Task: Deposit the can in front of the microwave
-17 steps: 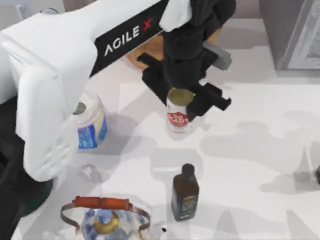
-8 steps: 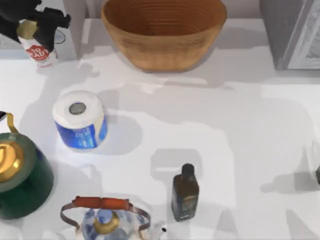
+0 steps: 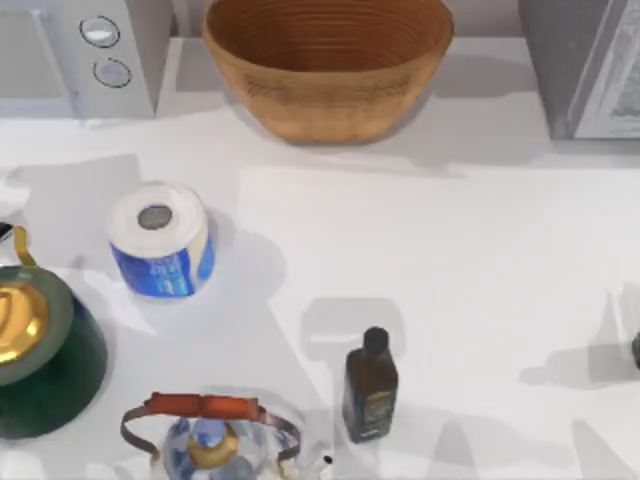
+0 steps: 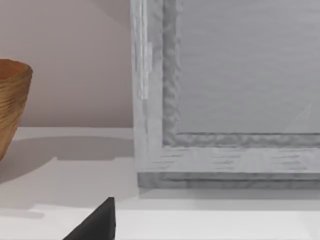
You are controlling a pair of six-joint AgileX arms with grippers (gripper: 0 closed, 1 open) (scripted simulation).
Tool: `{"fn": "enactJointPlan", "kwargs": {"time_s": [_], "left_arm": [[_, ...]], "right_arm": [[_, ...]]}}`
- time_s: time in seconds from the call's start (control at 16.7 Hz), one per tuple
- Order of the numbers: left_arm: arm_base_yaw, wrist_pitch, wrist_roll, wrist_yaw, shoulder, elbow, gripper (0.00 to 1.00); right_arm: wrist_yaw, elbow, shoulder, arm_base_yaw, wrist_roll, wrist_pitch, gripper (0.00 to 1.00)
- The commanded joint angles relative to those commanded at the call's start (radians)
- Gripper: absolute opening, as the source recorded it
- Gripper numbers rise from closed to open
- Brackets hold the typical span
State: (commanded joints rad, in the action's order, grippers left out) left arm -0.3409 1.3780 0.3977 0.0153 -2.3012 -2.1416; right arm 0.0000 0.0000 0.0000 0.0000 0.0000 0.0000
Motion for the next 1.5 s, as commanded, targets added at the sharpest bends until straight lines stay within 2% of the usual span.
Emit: {"fn": "enactJointPlan", "kwargs": {"time_s": [0.12, 0.96, 1.5], "left_arm": [[-0.035, -0.001, 0.011, -0.011, -0.016, 0.016, 0.00], [-0.038, -0.034, 0.012, -0.012, -0.016, 0.051, 0.00], [-0.038, -0.034, 0.012, -0.012, -0.016, 0.051, 0.68]], "right_arm": [[0.000, 0.000, 0.000, 0.000, 0.000, 0.000, 1.00], [0.000, 0.000, 0.000, 0.000, 0.000, 0.000, 1.00], [0.000, 0.000, 0.000, 0.000, 0.000, 0.000, 1.00]]}}
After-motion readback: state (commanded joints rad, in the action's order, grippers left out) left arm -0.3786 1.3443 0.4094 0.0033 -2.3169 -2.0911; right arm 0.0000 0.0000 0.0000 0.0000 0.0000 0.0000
